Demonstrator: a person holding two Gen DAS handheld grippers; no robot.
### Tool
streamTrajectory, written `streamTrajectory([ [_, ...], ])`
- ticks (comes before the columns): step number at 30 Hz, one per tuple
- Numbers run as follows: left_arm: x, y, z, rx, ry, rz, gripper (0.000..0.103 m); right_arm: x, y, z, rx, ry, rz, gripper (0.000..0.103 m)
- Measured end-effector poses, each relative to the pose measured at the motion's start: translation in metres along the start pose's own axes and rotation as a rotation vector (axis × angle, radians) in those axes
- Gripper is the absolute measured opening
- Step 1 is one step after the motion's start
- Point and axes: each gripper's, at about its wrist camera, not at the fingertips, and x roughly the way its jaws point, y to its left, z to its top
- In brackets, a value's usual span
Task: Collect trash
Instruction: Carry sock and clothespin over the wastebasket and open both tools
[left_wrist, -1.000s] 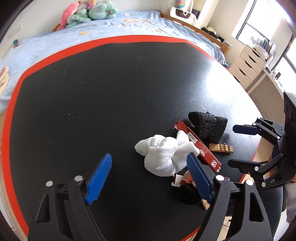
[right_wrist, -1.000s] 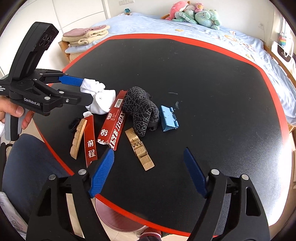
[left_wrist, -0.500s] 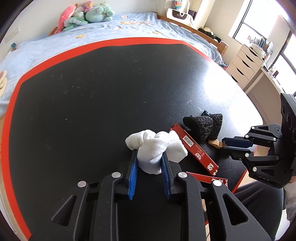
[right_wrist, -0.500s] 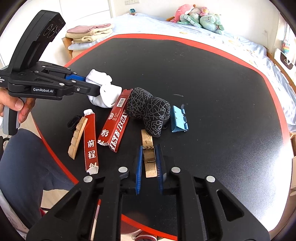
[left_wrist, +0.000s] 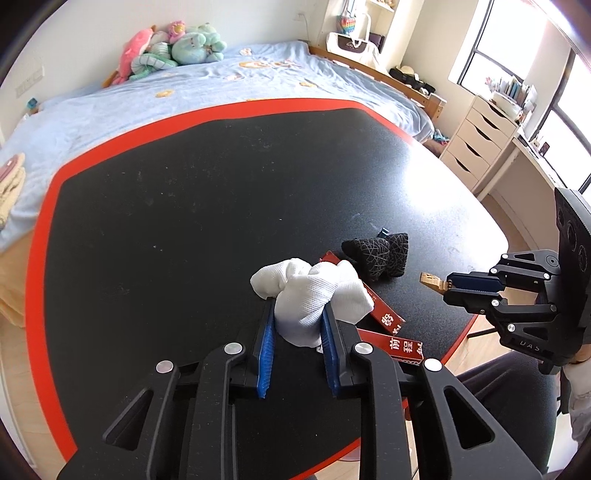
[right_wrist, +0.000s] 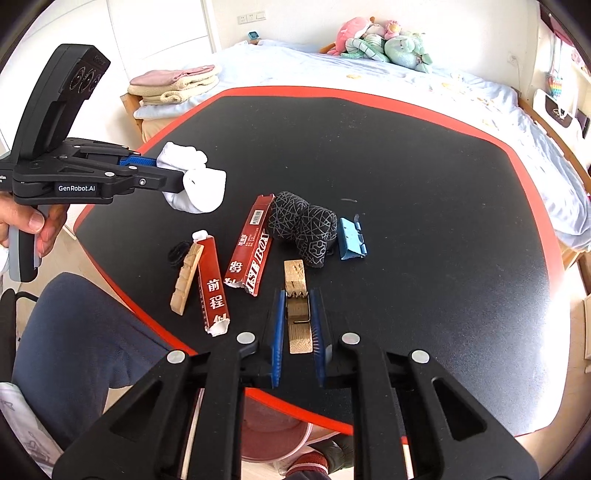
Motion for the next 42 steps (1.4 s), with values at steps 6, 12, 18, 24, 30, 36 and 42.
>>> streamTrajectory([
  [6,-0.023,-0.021,-0.008,0.040,-0.025,-0.005,0.023,-0.030,0.008,-0.007,0.029,-0.030,0.003,0.013],
  [12,-0.040,-0.040,-0.023,0.077,-0.035,-0.016,0.023,-0.057,0.021,-0.020,0.050,-0.050,-0.004,0.013],
  [18,-0.051,-0.058,-0.043,0.108,-0.029,-0.038,0.023,-0.076,0.036,-0.038,0.082,-0.059,-0.001,0.013],
  [24,-0.057,-0.077,-0.065,0.139,-0.012,-0.056,0.023,-0.090,0.048,-0.059,0.095,-0.061,0.002,0.013],
  [30,-0.057,-0.092,-0.081,0.172,0.010,-0.073,0.023,-0.096,0.059,-0.079,0.111,-0.049,0.011,0.013],
  [36,-0.053,-0.103,-0.097,0.187,0.033,-0.084,0.023,-0.093,0.066,-0.094,0.126,-0.029,0.028,0.013],
  [42,-0.053,-0.109,-0.104,0.192,0.044,-0.088,0.023,-0.092,0.067,-0.100,0.128,-0.025,0.038,0.013],
])
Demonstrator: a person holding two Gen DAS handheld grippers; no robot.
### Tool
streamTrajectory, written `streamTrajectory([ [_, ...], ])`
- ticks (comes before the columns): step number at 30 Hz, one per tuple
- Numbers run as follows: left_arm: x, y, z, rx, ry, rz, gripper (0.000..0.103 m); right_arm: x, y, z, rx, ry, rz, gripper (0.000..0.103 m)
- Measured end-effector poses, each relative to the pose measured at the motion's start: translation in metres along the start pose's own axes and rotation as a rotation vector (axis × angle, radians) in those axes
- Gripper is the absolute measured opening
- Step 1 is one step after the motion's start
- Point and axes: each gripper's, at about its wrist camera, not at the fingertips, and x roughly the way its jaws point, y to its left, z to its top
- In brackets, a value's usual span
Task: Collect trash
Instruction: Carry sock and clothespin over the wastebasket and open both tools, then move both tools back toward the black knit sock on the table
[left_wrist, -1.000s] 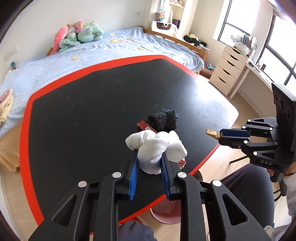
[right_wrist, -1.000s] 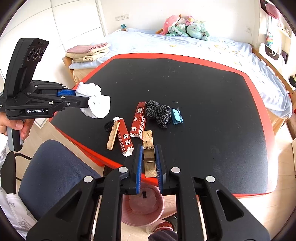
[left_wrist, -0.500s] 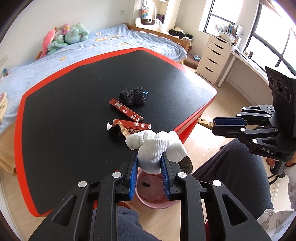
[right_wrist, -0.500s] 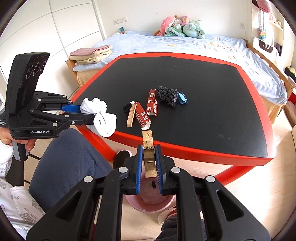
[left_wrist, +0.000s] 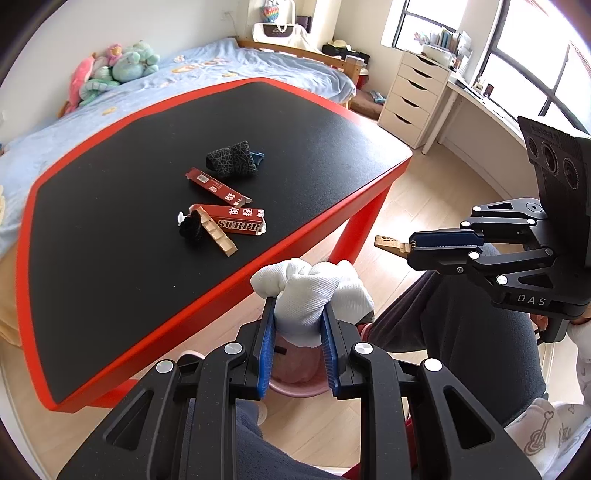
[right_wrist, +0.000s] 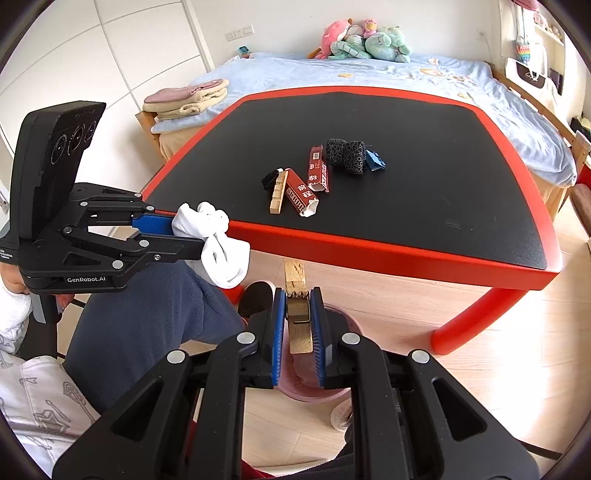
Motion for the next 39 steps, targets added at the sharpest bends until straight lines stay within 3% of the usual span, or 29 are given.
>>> streamTrajectory([
  [5,0.000,-0.002,-0.002,-0.001,0.005,-0.009,0.023,0.000,-0.001,-0.002,0.000,0.003,0.009,0.013],
  [8,0.001,-0.002,-0.002,0.010,0.016,-0.005,0.032,0.001,-0.004,-0.001,0.005,0.012,-0.003,0.018],
  [9,0.002,0.000,-0.001,0.014,0.020,0.003,0.041,0.001,-0.005,-0.001,0.007,0.011,-0.015,0.027],
  [10,0.002,0.001,-0.001,0.014,0.019,0.015,0.049,0.000,-0.006,-0.001,0.011,0.002,-0.029,0.056],
  [11,0.001,0.003,0.000,0.006,0.011,0.025,0.067,-0.003,-0.008,-0.001,0.021,-0.016,-0.036,0.085],
  [12,-0.001,0.006,0.000,-0.005,-0.003,0.038,0.085,-0.005,-0.010,0.000,0.030,-0.032,-0.035,0.091],
  [13,-0.003,0.008,0.001,-0.017,-0.022,0.053,0.090,-0.005,-0.011,0.001,0.037,-0.032,-0.040,0.092],
  [17,-0.009,0.015,0.002,-0.037,-0.045,0.088,0.095,-0.004,-0.010,0.003,0.034,-0.027,-0.053,0.097],
  [39,-0.009,0.037,0.008,-0.109,-0.050,0.107,0.095,0.005,-0.021,0.012,0.080,0.002,-0.072,0.100],
])
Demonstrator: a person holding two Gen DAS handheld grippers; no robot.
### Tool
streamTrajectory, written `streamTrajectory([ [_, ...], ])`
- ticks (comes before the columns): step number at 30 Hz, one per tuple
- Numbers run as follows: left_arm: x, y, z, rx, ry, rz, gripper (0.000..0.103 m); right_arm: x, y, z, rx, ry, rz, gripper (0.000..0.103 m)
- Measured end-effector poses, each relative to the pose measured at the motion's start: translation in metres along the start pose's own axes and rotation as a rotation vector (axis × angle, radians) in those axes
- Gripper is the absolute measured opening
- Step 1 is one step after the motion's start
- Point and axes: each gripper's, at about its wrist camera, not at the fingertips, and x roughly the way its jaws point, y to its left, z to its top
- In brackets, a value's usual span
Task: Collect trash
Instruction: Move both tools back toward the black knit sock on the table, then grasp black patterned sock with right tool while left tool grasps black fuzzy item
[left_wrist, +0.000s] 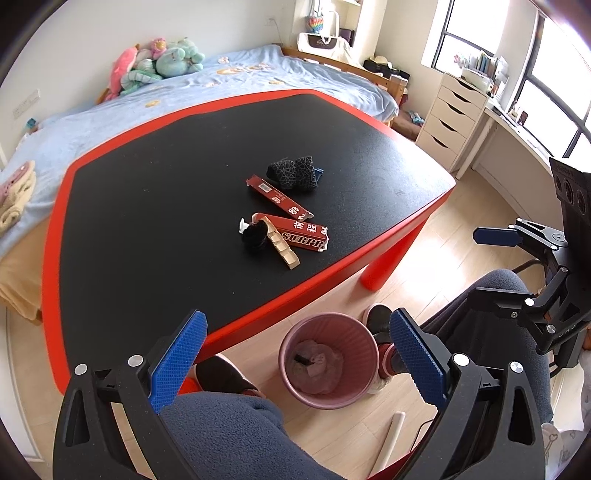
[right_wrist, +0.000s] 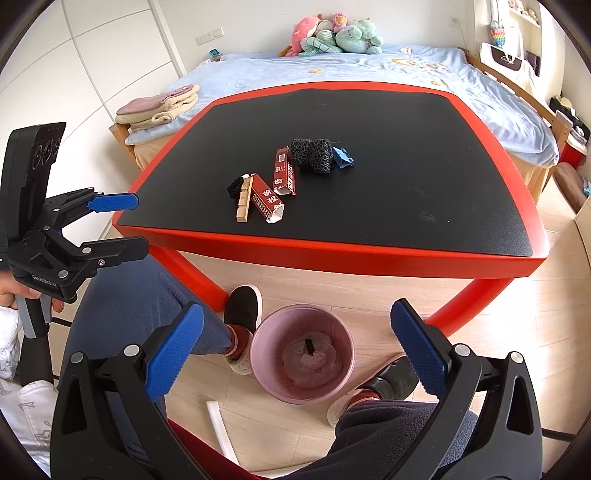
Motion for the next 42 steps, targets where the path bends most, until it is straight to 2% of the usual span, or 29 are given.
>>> streamTrajectory([
  [17,0.018,0.028,0.032,-0.013,-0.004,0.005,0.095,0.019,-0.009,0.060,-0.043,-0.033,-0.002,0.100],
  [27,0.050,0.044,0.048,-0.023,0.030,-0.025,0.095,0.055,-0.020,0.094,-0.069,-0.017,0.004,0.100],
  [38,0.081,0.057,0.052,-0.037,0.068,-0.067,0.095,0.097,-0.030,0.121,-0.081,-0.004,0.026,0.099],
  [40,0.085,0.058,0.051,-0.038,0.073,-0.077,0.095,0.104,-0.029,0.124,-0.085,0.001,0.040,0.098],
  [42,0.087,0.060,0.049,-0.040,0.079,-0.084,0.091,0.112,-0.028,0.126,-0.091,0.015,0.044,0.086],
])
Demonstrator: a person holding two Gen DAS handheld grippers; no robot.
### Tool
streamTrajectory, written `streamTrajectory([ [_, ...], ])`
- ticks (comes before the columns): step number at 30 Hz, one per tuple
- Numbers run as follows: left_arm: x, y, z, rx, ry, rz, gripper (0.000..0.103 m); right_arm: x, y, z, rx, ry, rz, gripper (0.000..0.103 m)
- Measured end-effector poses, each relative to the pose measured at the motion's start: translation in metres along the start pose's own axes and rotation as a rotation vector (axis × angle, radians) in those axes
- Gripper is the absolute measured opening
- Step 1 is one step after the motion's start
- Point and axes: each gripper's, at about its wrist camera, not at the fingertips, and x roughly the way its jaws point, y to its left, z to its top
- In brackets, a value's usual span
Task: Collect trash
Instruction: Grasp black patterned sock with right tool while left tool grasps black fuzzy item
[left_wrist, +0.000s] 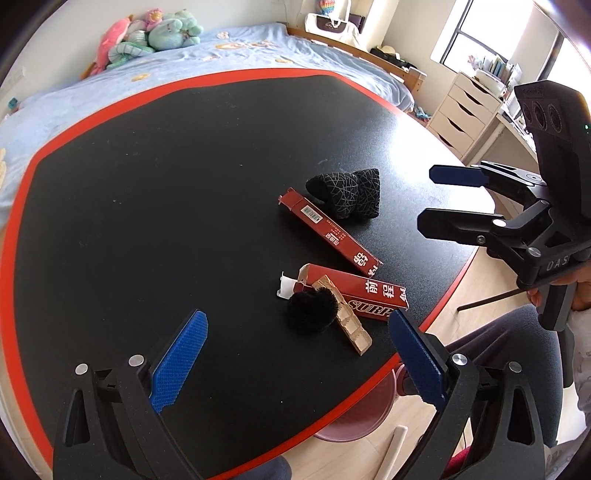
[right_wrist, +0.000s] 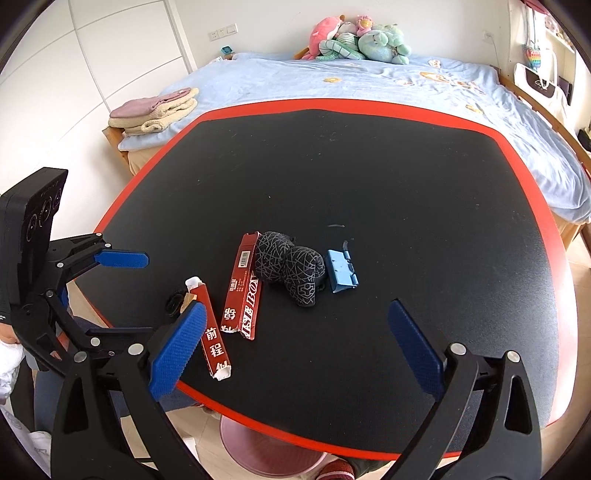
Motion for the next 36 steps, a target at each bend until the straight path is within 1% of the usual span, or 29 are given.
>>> streamTrajectory([
  [2,0.003,0.002,0.000,-0.002,0.009,-0.003,0.084,0.007,0.000,0.002,-0.001,0.010,0.008,0.080],
  [4,0.005,0.003,-0.001,-0.004,0.013,-0.007,0.081,0.013,-0.001,0.003,-0.001,0.016,0.018,0.076],
  [6,0.006,0.004,0.000,-0.006,0.017,-0.012,0.075,0.018,-0.001,0.004,-0.001,0.024,0.020,0.068],
  [8,0.007,0.006,0.000,-0.011,0.017,-0.018,0.074,0.022,-0.002,0.005,0.001,0.027,0.022,0.067],
  [10,0.007,0.007,0.000,-0.014,0.017,-0.023,0.069,0.024,-0.004,0.006,0.009,0.025,0.019,0.063],
  [13,0.009,0.007,0.000,-0.012,0.024,-0.032,0.060,0.028,-0.006,0.006,0.013,0.029,0.020,0.056],
  [15,0.010,0.007,-0.001,-0.007,0.021,-0.032,0.054,0.030,-0.006,0.006,0.009,0.034,0.020,0.050],
  [17,0.009,0.007,-0.001,-0.007,0.021,-0.038,0.051,0.033,-0.007,0.006,0.010,0.037,0.020,0.048],
  [22,0.007,0.006,-0.001,-0.003,0.013,-0.047,0.035,0.039,-0.009,0.006,0.012,0.045,0.015,0.035],
  [23,0.007,0.006,-0.001,-0.001,0.013,-0.049,0.030,0.040,-0.008,0.007,0.012,0.047,0.014,0.031],
  [24,0.007,0.005,-0.001,0.002,0.016,-0.046,0.025,0.041,-0.008,0.007,0.013,0.049,0.015,0.025],
  [25,0.008,0.005,-0.001,0.004,0.017,-0.044,0.025,0.042,-0.008,0.007,0.013,0.049,0.016,0.023],
  [28,0.008,0.006,-0.001,0.003,0.017,-0.048,0.023,0.043,-0.007,0.007,0.009,0.044,0.016,0.021],
  [30,0.009,0.005,0.000,0.002,0.014,-0.048,0.022,0.043,-0.006,0.007,0.008,0.039,0.015,0.016],
  [36,0.005,0.006,0.000,0.002,0.001,-0.042,0.022,0.036,-0.005,0.005,0.006,0.020,0.015,0.012],
])
